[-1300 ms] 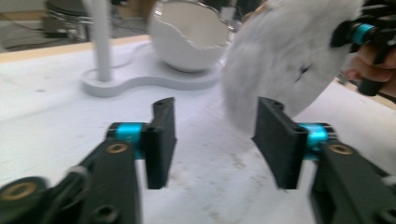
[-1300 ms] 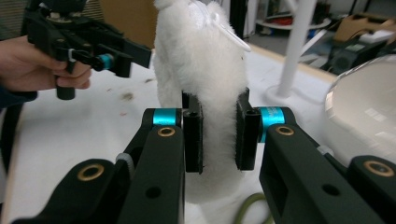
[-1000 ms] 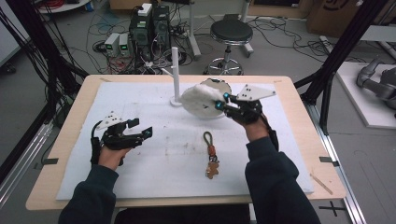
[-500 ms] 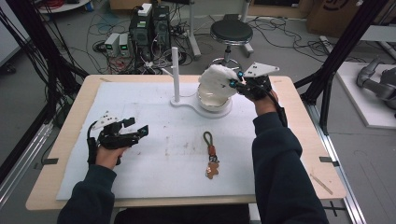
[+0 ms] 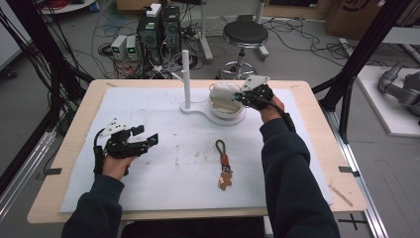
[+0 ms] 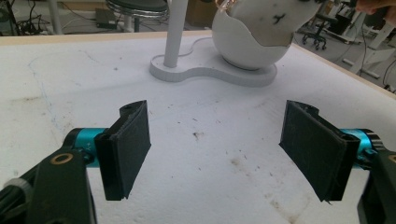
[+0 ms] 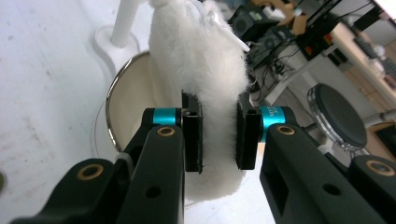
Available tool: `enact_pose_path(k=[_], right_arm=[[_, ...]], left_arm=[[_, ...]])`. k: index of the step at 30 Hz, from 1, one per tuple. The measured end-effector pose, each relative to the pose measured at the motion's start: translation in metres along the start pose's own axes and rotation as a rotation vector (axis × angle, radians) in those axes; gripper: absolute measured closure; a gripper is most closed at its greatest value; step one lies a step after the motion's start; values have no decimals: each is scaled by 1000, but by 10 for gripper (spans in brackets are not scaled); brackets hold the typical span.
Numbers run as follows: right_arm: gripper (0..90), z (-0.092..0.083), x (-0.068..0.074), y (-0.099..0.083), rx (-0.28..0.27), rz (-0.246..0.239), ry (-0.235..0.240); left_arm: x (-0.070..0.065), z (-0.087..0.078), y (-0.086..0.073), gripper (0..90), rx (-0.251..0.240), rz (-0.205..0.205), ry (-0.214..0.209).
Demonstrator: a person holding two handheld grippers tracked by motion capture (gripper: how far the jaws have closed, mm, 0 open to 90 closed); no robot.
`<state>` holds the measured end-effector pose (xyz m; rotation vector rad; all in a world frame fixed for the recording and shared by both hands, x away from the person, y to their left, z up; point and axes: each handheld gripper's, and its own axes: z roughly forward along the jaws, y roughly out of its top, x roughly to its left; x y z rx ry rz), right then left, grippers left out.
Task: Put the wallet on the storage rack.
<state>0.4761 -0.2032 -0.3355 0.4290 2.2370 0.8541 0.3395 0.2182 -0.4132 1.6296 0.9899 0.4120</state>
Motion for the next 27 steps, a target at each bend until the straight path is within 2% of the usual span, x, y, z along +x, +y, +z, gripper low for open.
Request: enact_pose_path(k=[3, 9, 10, 12, 14, 15, 16, 17, 19, 20, 22, 24, 25, 26, 27], right_arm=[[776, 8, 5, -3, 24, -16, 2], [758, 15, 9, -6, 56, -6, 37], [727, 15, 9, -6, 59, 6, 41], [597, 14, 8, -6, 57, 73, 37], [531, 9, 5, -8, 8, 145, 35], [520, 7, 3, -8, -16, 173, 37], [527, 3, 1, -10, -60, 222, 69], [549, 1, -1, -11, -90, 251, 94], [685, -2, -3, -12, -127, 265, 125], [756, -3, -3, -12, -123, 268, 130], [800, -1, -3, -14, -87, 267, 121], [797, 0, -3, -15, -57, 274, 113], [765, -1, -3, -15, -61, 290, 117], [692, -3, -3, -16, -62, 297, 106], [623, -6, -2, -17, -69, 328, 102]], left_arm=[[0, 0, 0, 240, -3, -7, 1], [-1, 1, 0, 240, 4, 1, -5], [-1, 1, 0, 240, 2, 0, -2], [0, 0, 0, 240, 4, -2, 0], [0, 0, 0, 240, 0, -5, 1], [0, 0, 0, 240, -2, -7, 0], [0, 0, 0, 240, 0, -7, -2], [0, 0, 0, 240, 0, -5, -2], [0, 1, 0, 240, 2, -2, -2], [0, 1, 0, 240, 5, 1, -3], [0, 1, 0, 240, 2, -3, -2], [0, 0, 0, 242, 3, -4, -2], [0, 0, 0, 241, 3, -4, -1], [0, 0, 0, 242, 3, -3, -1], [-1, 0, 0, 241, 4, -1, 0]])
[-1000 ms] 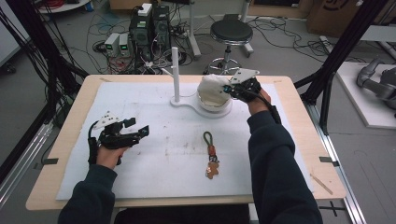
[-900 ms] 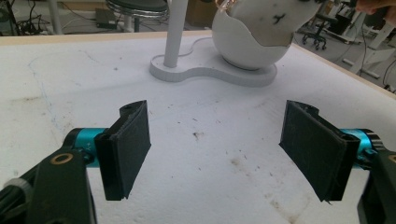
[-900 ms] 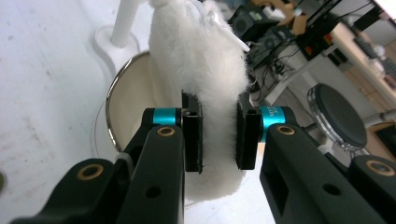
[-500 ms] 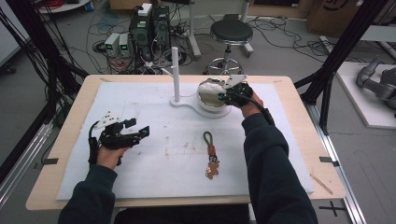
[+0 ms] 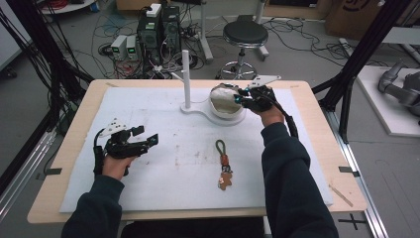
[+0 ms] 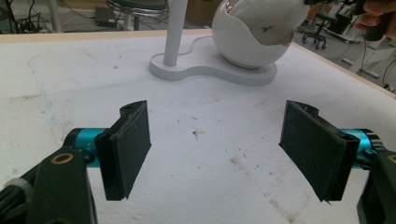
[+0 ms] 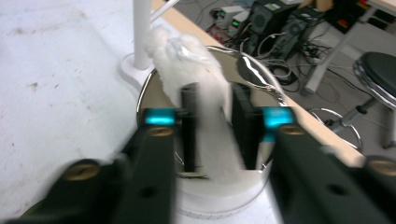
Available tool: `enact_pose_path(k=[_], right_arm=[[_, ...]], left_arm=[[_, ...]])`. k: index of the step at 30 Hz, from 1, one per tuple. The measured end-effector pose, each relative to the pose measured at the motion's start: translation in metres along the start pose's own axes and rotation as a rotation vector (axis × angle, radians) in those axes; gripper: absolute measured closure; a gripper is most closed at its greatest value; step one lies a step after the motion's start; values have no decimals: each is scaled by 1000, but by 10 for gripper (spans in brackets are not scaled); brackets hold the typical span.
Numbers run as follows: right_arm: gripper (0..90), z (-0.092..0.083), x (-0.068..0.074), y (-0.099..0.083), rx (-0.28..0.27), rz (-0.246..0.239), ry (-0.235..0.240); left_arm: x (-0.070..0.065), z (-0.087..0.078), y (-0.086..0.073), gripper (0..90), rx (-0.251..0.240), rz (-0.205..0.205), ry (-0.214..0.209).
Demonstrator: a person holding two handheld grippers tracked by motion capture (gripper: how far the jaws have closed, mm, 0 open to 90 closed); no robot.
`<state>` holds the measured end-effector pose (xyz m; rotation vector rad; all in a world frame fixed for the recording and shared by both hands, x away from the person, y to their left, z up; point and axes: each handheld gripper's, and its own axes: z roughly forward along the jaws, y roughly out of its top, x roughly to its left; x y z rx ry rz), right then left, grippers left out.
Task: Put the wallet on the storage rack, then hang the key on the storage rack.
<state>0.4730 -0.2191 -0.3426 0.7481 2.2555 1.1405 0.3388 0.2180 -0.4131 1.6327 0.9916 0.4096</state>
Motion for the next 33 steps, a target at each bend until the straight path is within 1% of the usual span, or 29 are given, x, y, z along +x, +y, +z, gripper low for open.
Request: enact_pose_path(k=[1, 2, 3, 4, 5, 6, 7, 8, 9, 11, 13, 16, 18, 19, 20, 23, 24, 26, 28, 30, 32, 33], right_arm=[[564, -4, -1, -1, -14, 28, -1], [506, -10, -3, -2, -26, 73, -6], [492, -17, -4, -4, -27, 123, -8], [505, -24, -5, -6, -26, 168, 2], [507, -32, -5, -9, -41, 186, 8], [490, -40, -3, -14, -62, 173, -15], [460, -47, -3, -18, -43, 183, -28], [435, -54, -3, -24, -54, 189, -35], [416, -60, -1, -32, -79, 198, -46], [364, -70, 0, -47, -83, 220, -52], [296, -76, 5, -63, -89, 244, -67], [262, -80, 14, -85, -58, 272, -82], [259, -81, 22, -97, -44, 276, -83], [259, -81, 26, -102, -36, 281, -81], [259, -81, 29, -106, -34, 274, -81], [259, -79, 39, -115, -23, 273, -82], [259, -79, 41, -116, -17, 267, -72], [259, -79, 44, -115, -12, 251, -66], [256, -79, 47, -113, -24, 241, -68], [256, -79, 49, -111, -27, 243, -70], [257, -78, 50, -111, -26, 254, -60], [257, -77, 51, -111, -26, 261, -58]], left_arm=[[0, 0, 0, 241, -1, 1, -2], [0, 0, -1, 241, -3, 6, 3], [0, 0, -1, 242, -5, 13, 16], [0, -1, -1, 241, -6, 20, 31], [0, -2, -1, 237, -14, 25, 38], [0, -3, -1, 224, -25, 29, 51], [1, -4, -1, 212, -28, 35, 59], [2, -5, -1, 205, -34, 36, 63], [2, -6, -2, 204, -37, 33, 68], [5, -8, -3, 198, -43, 29, 78], [7, -9, -3, 198, -45, 31, 81], [6, -10, -3, 198, -50, 40, 86], [5, -10, -3, 198, -54, 71, 84], [4, -10, -3, 202, -58, 97, 91], [3, -10, -4, 202, -60, 112, 97], [2, -10, -4, 200, -57, 102, 99], [2, -10, -5, 199, -54, 97, 102], [2, -11, -6, 199, -57, 92, 106], [2, -11, -6, 199, -64, 84, 103], [3, -10, -6, 198, -64, 83, 105], [4, -10, -6, 198, -64, 81, 103], [4, -10, -6, 198, -65, 74, 106]])
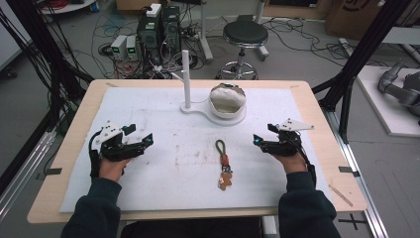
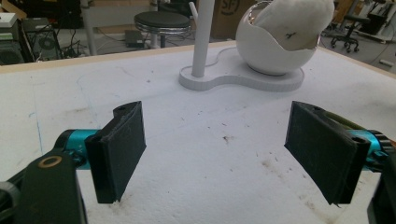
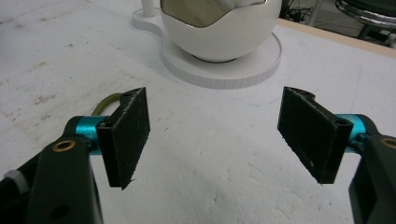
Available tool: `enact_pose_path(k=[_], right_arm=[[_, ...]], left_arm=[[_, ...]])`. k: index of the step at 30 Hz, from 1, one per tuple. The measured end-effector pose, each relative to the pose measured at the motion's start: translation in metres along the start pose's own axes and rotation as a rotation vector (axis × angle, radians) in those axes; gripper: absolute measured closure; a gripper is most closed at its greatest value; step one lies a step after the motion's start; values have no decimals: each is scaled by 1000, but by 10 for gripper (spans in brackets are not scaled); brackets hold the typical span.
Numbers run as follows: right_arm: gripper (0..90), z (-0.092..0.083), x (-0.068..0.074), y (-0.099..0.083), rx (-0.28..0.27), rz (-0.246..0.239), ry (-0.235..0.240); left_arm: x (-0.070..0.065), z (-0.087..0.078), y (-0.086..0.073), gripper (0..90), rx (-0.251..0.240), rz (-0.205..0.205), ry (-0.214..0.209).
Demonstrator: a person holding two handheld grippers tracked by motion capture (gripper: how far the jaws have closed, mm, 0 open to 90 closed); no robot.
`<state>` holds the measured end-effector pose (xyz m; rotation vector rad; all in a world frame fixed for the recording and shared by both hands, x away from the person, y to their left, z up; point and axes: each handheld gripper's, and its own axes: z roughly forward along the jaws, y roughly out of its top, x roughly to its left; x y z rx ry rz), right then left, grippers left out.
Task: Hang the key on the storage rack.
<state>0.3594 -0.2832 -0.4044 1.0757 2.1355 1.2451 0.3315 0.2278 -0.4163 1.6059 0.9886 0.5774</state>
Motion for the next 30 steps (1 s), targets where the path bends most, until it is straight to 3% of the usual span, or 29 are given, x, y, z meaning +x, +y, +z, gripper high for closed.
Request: enact_pose_path(k=[4, 12, 14, 19, 23, 25, 27, 30], right_arm=[[311, 3, 2, -2, 10, 62, 41], [342, 13, 19, 2, 4, 58, 48], [302, 18, 23, 2, 16, 62, 47], [313, 26, 36, 3, 48, 36, 73], [530, 34, 46, -1, 108, 43, 145], [588, 40, 50, -2, 135, 48, 179], [595, 47, 61, -2, 174, 33, 207], [568, 55, 75, -2, 219, -13, 208]], left_arm=[[1, -2, 1, 199, -13, -13, 12], [4, -3, 0, 197, -16, -29, 15], [5, -2, 0, 197, -7, -30, 15], [3, -1, -1, 198, 4, -27, 17], [1, -1, -2, 202, 16, -26, 23], [0, -1, -3, 204, 20, -23, 19], [-1, -2, -3, 206, 21, -22, 19], [0, -3, -4, 206, 23, -26, 22]])
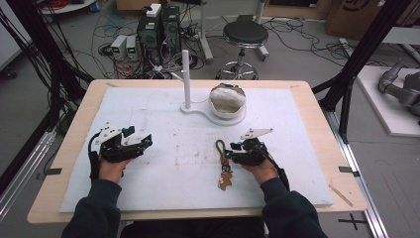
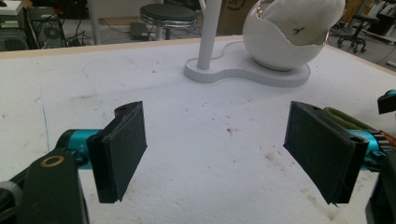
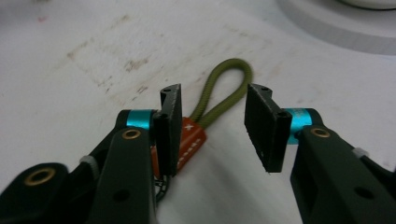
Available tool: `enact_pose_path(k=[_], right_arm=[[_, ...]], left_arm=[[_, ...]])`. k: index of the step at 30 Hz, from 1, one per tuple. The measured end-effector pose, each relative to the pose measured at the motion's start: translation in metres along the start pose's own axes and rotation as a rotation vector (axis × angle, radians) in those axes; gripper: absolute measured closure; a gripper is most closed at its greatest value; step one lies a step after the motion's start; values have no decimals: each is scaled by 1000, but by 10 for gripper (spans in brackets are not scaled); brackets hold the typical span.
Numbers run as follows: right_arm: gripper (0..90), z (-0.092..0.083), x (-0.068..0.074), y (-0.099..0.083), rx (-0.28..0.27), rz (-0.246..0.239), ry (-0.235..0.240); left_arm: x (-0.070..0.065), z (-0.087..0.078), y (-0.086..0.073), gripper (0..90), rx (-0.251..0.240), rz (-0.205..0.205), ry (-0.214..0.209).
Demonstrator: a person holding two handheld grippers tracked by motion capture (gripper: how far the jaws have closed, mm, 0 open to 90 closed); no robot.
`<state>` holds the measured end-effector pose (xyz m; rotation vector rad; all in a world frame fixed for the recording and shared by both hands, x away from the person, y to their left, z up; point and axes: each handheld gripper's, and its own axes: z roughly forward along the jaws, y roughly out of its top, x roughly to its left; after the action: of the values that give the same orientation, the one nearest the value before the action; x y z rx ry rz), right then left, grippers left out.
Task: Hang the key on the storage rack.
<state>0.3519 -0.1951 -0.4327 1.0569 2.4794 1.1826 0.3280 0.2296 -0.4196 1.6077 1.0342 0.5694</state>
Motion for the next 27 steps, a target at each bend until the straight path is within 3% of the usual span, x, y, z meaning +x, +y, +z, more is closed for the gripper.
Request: enact_pose_path(k=[2, 7, 11, 17, 23, 27], right_arm=[[561, 7, 4, 0, 40, -23, -12], [559, 16, 10, -1, 112, -3, 20], [578, 16, 17, 0, 125, -27, -16], [686, 15, 25, 4, 178, -61, -17], [777, 15, 19, 4, 159, -24, 50], [789, 13, 19, 6, 136, -38, 70]], left_arm=[[1, -1, -1, 207, 1, -2, 3], [4, -3, -1, 207, -1, -9, 10], [5, -3, -1, 207, -1, -13, 10], [4, -1, -2, 209, 7, -10, 7], [4, -1, -2, 212, 7, -10, 6], [5, -1, -2, 216, 6, -11, 12]])
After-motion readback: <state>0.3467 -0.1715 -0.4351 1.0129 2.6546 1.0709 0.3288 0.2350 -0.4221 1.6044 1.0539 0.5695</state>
